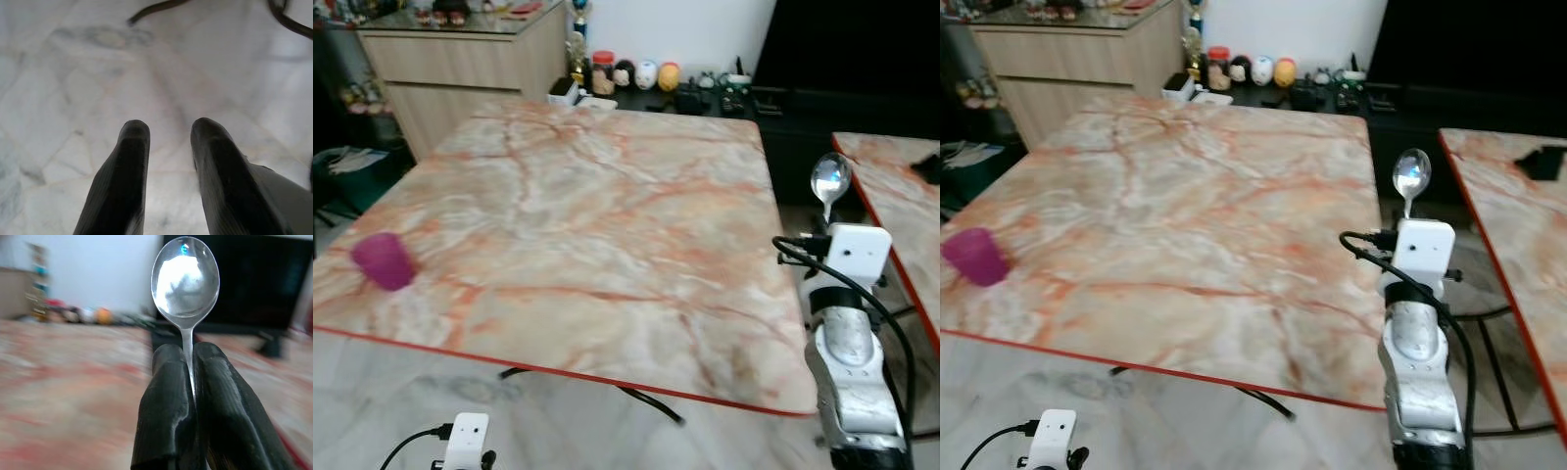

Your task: Setting the table

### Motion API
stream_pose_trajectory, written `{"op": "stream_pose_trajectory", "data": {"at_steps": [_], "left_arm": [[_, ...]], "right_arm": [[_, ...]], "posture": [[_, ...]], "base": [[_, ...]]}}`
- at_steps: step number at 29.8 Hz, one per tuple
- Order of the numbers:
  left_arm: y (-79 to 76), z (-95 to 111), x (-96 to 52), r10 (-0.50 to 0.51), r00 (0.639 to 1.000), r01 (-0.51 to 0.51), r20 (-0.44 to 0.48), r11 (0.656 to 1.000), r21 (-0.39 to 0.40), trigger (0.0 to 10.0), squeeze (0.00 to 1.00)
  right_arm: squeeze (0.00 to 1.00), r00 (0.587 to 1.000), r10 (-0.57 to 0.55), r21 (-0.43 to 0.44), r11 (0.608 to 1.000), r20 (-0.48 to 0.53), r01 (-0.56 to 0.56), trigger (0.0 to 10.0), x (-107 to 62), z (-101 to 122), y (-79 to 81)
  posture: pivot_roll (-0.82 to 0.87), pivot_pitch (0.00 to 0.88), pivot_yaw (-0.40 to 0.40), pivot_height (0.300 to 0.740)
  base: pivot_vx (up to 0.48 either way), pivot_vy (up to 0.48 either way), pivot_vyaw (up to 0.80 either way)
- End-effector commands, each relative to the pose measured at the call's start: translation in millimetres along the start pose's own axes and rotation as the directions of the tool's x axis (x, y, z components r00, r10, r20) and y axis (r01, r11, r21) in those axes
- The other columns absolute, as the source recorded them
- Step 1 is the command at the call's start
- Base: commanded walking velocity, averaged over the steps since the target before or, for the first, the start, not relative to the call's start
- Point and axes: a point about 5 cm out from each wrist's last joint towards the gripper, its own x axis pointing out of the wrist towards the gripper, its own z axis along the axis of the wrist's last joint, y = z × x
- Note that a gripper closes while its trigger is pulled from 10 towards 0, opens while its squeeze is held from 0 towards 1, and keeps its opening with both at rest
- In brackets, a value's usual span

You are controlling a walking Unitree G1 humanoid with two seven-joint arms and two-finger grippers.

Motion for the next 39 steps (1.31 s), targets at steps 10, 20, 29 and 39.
{"op": "stream_pose_trajectory", "data": {"at_steps": [10, 20, 29, 39], "left_arm": [[-18.4, 1, 0.8, -0.063, 0.998, 0.062, 0.003, 0.997, 0.046, 10.0, 0.00], [-18.2, 9, 2.6, -0.052, 0.998, 0.050, 0.029, 0.998, 0.038, 10.0, 0.00], [-22.4, 15, 4.0, -0.064, 0.997, 0.062, 0.042, 0.997, 0.041, 10.0, 0.00], [-22.1, 16, 4.1, -0.065, 0.997, 0.064, 0.043, 0.997, 0.044, 10.0, 0.00]], "right_arm": [[0.00, 1.000, -0.023, 0.011, 1.000, 0.018, 0.023, 10.0, -0.3, 2, -7.0], [0.00, 0.999, -0.001, 0.033, 0.999, 0.046, -0.001, 10.0, 5.5, 11, -1.5], [0.00, 0.998, 0.012, 0.035, 0.999, 0.061, -0.014, 10.0, 9.5, 16, 3.0], [0.00, 0.998, 0.002, 0.025, 1.000, 0.063, -0.004, 10.0, 11.4, 17, 0.2]], "posture": [[-0.03, 0.000, -0.009, 0.740], [-0.04, 0.000, -0.014, 0.740], [-0.04, 0.000, -0.005, 0.740], [-0.05, 0.000, 0.000, 0.740]], "base": [[0.000, -0.315, 0.00], [0.000, -0.298, 0.00], [0.000, -0.280, 0.00], [0.000, -0.264, 0.00]]}}
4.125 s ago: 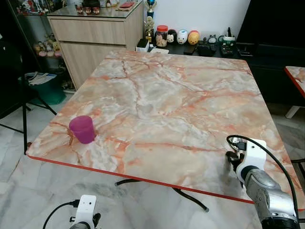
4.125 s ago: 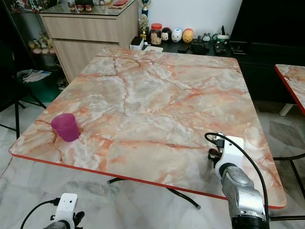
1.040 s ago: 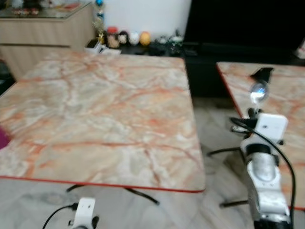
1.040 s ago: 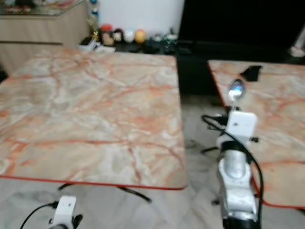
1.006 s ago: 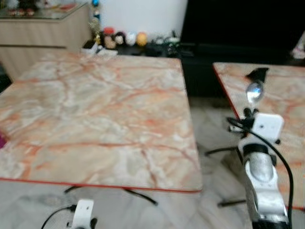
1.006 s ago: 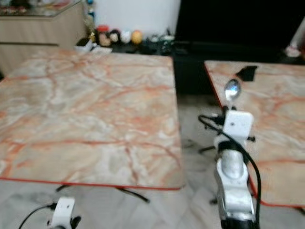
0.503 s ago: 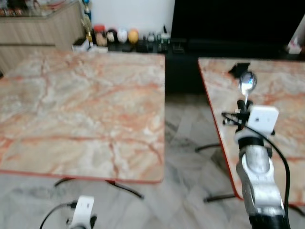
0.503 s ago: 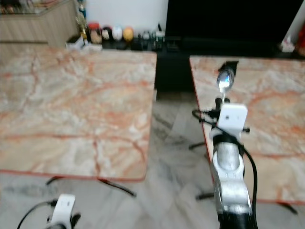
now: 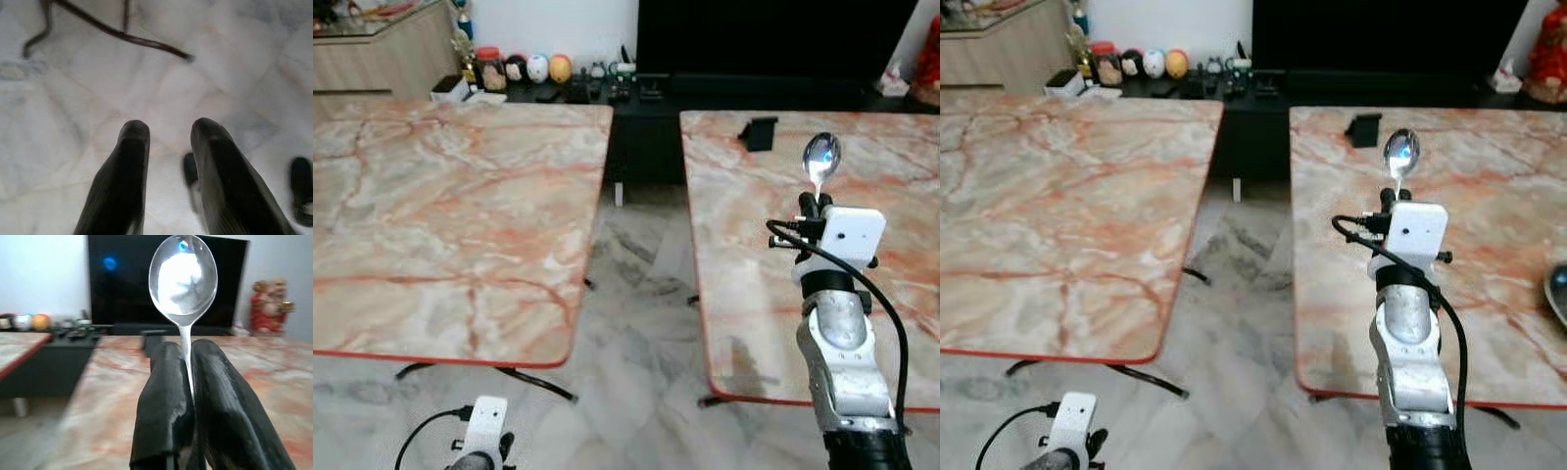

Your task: Setting the table

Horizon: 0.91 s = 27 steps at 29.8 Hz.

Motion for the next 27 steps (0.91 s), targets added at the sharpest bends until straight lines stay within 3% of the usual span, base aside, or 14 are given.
{"op": "stream_pose_trajectory", "data": {"at_steps": [1, 27], "left_arm": [[5.7, -4.3, -1.3, 0.009, 1.000, -0.009, -0.017, 1.000, 0.008, 10.0, 0.00], [4.1, -9.2, -2.3, 0.001, 0.999, 0.000, -0.036, 1.000, 0.021, 10.0, 0.00]], "right_arm": [[0.00, 1.000, 0.006, 0.008, 1.000, 0.023, -0.006, 10.0, 2.3, 6.6, 3.0], [0.00, 1.000, -0.006, 0.002, 1.000, 0.022, 0.006, 10.0, 3.0, 7.4, -1.8]], "posture": [[-0.05, 0.000, 0.000, 0.740], [-0.05, 0.000, 0.007, 0.740]], "base": [[0.000, -0.259, 0.00], [0.000, -0.258, 0.00]]}}
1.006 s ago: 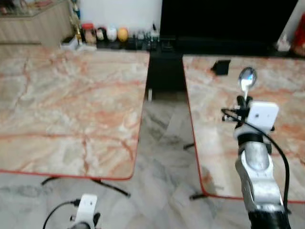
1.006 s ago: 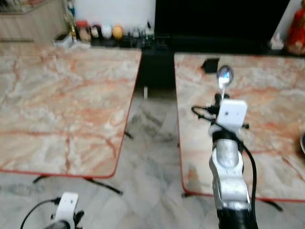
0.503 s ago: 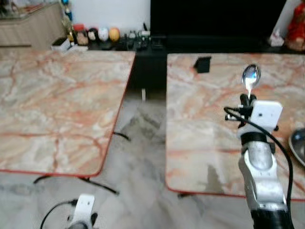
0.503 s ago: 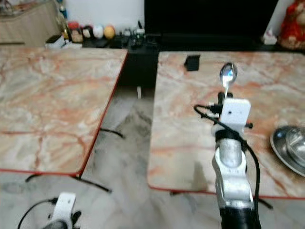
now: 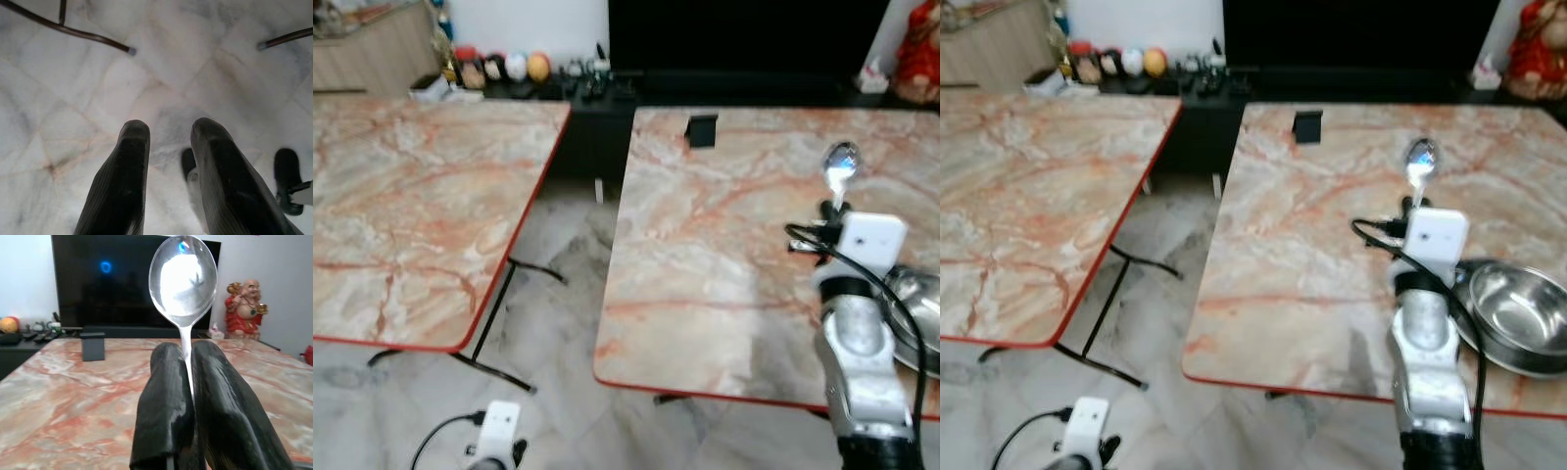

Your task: Setting the table

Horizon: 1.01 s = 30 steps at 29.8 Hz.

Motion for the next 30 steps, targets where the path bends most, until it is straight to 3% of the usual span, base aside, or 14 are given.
{"op": "stream_pose_trajectory", "data": {"at_steps": [1, 30], "left_arm": [[7.5, -5.8, -1.7, 0.014, 1.000, -0.014, -0.026, 1.000, 0.012, 10.0, 0.00], [9.4, -6.5, -2.0, 0.017, 0.999, -0.016, -0.031, 1.000, 0.014, 10.0, 0.00]], "right_arm": [[0.00, 0.999, 0.024, 0.012, 1.000, 0.025, -0.024, 10.0, 1.0, 6.8, 8.0], [0.00, 1.000, 0.012, 0.001, 1.000, 0.006, -0.012, 10.0, -0.2, 3.8, 4.4]], "posture": [[-0.05, 0.000, 0.007, 0.740], [-0.05, 0.000, 0.009, 0.740]], "base": [[0.000, -0.255, 0.00], [0.000, -0.258, 0.00]]}}
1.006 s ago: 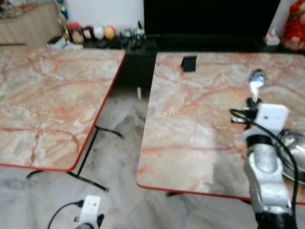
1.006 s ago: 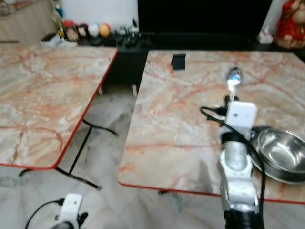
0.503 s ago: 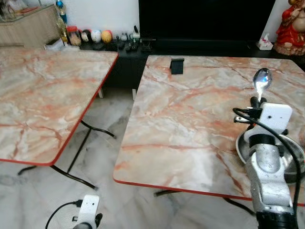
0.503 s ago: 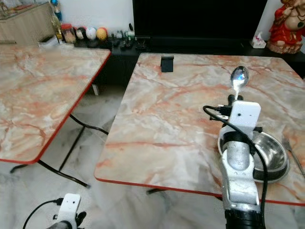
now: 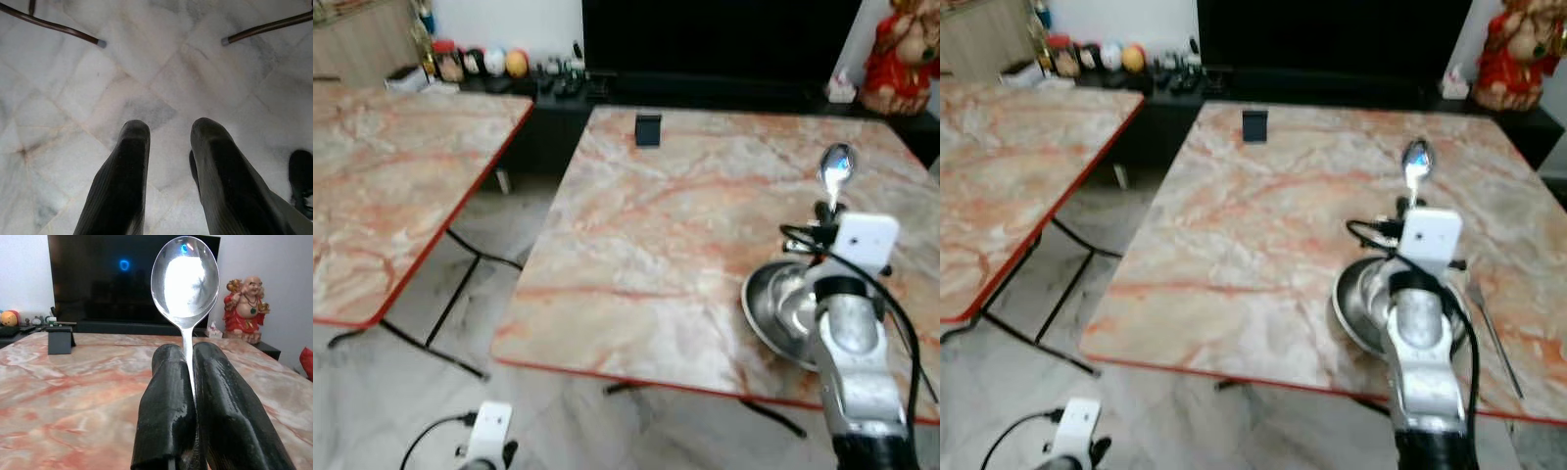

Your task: Setting the table

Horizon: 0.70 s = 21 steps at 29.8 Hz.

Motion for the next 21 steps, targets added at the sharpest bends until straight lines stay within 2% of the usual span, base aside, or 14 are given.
{"op": "stream_pose_trajectory", "data": {"at_steps": [1, 13, 16, 21], "left_arm": [[-5.9, -3.5, -0.2, -0.019, 1.000, 0.019, -0.019, 1.000, 0.002, 10.0, 0.00], [-6.4, -3.8, -0.3, -0.019, 1.000, 0.019, -0.019, 1.000, 0.003, 10.0, 0.00], [-6.7, -4.1, -0.3, -0.018, 1.000, 0.019, -0.019, 1.000, 0.003, 10.0, 0.00], [-6.7, -3.8, -0.2, -0.018, 1.000, 0.018, -0.019, 1.000, 0.003, 10.0, 0.00]], "right_arm": [[0.00, 1.000, -0.023, -0.005, 1.000, 0.015, 0.023, 10.0, 0.3, 4.2, -7.4], [0.00, 0.999, -0.036, 0.014, 0.999, -0.004, 0.036, 10.0, -0.7, 1.5, -10.5], [0.00, 0.999, -0.042, 0.015, 0.999, -0.013, 0.043, 10.0, -0.4, 0.3, -11.8], [0.00, 0.999, -0.043, 0.012, 0.999, -0.009, 0.044, 10.0, -1.1, 0.8, -12.9]], "posture": [[-0.05, 0.000, 0.009, 0.740], [-0.05, 0.000, 0.009, 0.740], [-0.05, 0.000, 0.009, 0.740], [-0.05, 0.000, 0.011, 0.740]], "base": [[0.000, -0.259, 0.00], [0.000, -0.258, 0.00], [0.000, -0.256, -0.77], [0.000, -0.258, 0.00]]}}
